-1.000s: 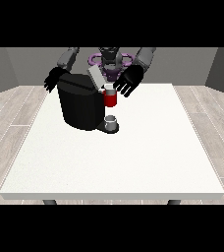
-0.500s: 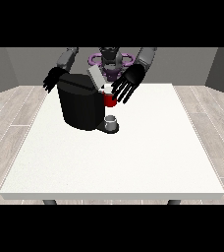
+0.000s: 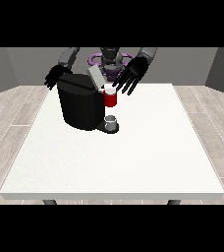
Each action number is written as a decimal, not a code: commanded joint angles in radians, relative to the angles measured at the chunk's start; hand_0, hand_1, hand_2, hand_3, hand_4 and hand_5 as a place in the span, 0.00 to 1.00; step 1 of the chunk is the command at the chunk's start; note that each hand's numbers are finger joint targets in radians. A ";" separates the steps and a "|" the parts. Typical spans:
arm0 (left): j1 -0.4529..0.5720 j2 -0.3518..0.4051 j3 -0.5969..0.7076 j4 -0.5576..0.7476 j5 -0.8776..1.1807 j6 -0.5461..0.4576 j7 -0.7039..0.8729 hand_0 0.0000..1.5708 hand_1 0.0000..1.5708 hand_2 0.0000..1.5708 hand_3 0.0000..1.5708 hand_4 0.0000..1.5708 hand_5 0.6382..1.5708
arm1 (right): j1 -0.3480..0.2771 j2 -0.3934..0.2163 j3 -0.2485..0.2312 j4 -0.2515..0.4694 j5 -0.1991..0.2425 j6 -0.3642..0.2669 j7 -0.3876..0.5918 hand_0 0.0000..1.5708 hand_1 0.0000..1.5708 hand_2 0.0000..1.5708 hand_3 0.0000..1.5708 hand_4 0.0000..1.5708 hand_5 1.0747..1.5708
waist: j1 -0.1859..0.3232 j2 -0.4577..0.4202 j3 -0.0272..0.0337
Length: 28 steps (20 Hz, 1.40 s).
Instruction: Insert the coffee pod into the coffee machine and close the lid
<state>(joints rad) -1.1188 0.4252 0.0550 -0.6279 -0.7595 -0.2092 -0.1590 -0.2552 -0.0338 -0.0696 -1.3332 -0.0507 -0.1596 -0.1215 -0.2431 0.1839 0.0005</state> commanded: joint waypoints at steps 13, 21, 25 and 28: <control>0.274 -0.224 0.264 -0.011 0.335 0.025 -0.075 0.00 0.00 0.00 0.00 0.15 1.00 | 0.143 -0.057 0.016 -0.082 -0.002 0.062 0.031 0.00 0.00 0.00 0.00 0.23 1.00 | 0.137 -0.282 -0.0027; 0.418 -0.318 0.313 -0.035 0.451 -0.027 -0.093 0.00 0.00 0.00 0.00 0.09 1.00 | 0.076 -0.129 0.020 -0.150 -0.023 0.125 0.153 0.00 0.00 0.00 0.00 0.00 1.00 | 0.253 -0.412 -0.0012; 0.461 -0.331 0.314 -0.079 0.487 -0.044 -0.096 0.00 0.00 0.00 0.00 0.00 1.00 | 0.048 -0.129 0.022 -0.145 -0.032 0.149 0.146 0.00 0.00 0.00 0.00 0.00 1.00 | 0.306 -0.378 -0.0005; 0.533 -0.376 0.289 -0.115 0.508 -0.076 -0.079 0.00 0.00 0.00 0.00 0.00 1.00 | 0.052 -0.137 0.044 -0.149 -0.009 0.149 0.207 0.00 0.00 0.00 0.00 0.00 1.00 | 0.349 -0.435 -0.0005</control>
<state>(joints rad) -0.6478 0.0974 0.3558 -0.7051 -0.2858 -0.2557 -0.2492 -0.1845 -0.1541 -0.0323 -1.4894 -0.0742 -0.0156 0.0379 0.0432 -0.2156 -0.0004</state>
